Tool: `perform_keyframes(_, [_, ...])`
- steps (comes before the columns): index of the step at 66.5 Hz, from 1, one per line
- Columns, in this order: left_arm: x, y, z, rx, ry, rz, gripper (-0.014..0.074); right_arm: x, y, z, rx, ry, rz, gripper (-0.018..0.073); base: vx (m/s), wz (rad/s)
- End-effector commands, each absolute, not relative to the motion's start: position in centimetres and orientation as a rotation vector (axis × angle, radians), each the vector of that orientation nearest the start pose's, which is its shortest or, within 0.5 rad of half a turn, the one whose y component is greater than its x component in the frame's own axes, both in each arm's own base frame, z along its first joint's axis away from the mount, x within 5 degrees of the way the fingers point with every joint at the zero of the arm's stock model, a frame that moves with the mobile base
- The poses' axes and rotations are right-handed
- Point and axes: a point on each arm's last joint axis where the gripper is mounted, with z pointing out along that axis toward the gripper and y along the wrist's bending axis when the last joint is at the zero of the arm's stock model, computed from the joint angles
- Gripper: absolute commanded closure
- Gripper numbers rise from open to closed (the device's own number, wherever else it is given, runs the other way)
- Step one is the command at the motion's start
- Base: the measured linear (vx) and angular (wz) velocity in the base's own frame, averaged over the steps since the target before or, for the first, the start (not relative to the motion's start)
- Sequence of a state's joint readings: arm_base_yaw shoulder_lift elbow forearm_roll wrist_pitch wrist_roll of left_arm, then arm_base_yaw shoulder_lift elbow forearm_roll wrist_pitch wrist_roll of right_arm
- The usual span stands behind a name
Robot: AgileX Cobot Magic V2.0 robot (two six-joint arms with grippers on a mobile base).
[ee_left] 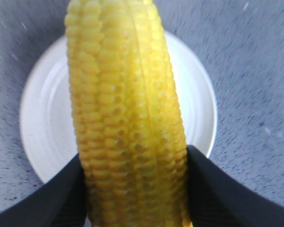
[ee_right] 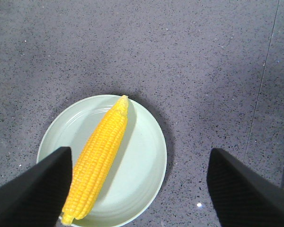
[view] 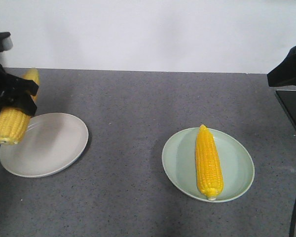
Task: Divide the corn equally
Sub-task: 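Lower the left gripper's corn onto the cream plate and open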
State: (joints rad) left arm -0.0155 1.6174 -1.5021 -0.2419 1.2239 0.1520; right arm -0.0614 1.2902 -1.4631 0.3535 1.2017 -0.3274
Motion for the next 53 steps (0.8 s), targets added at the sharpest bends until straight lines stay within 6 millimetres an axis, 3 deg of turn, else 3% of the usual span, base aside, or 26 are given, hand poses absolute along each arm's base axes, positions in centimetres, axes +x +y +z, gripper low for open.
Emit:
perform_keyframes(1, [32.9,-3.0,33.9,0.17,2.674,-0.327,0.0559,24.6,1.4,43.8,-0.281,2.329,0.292,-0.0003,0.0,0.0])
perform_keyframes(14, [33.2,-4.8,32.7,0.285,2.649,-0.317,0.0559,24.6,1.5,43.8,-0.28,2.326,0.296,-0.0003,0.0,0.0])
perform_keyframes(22, [33.9,-6.0,31.0,0.331,2.712,-0.319,0.0556,24.6,1.5,43.8,-0.28,2.326,0.296,-0.0003,0.0,0.0])
perform_keyframes(35, [34.8,-5.5,28.5,0.231,2.835,-0.225,0.054,24.6,1.5,43.8,-0.281,2.328,0.295,-0.0003,0.0,0.0])
perform_keyframes(45, [34.8,-5.2,28.4,0.224,2.844,-0.168,0.0481,24.6,1.5,43.8,-0.281,2.327,0.296,-0.0003,0.0,0.0])
perform_keyframes(53, [34.9,-5.2,28.3,0.224,2.844,-0.172,0.0381,24.6,1.5,43.8,-0.28,2.327,0.296,-0.0003,0.0,0.0])
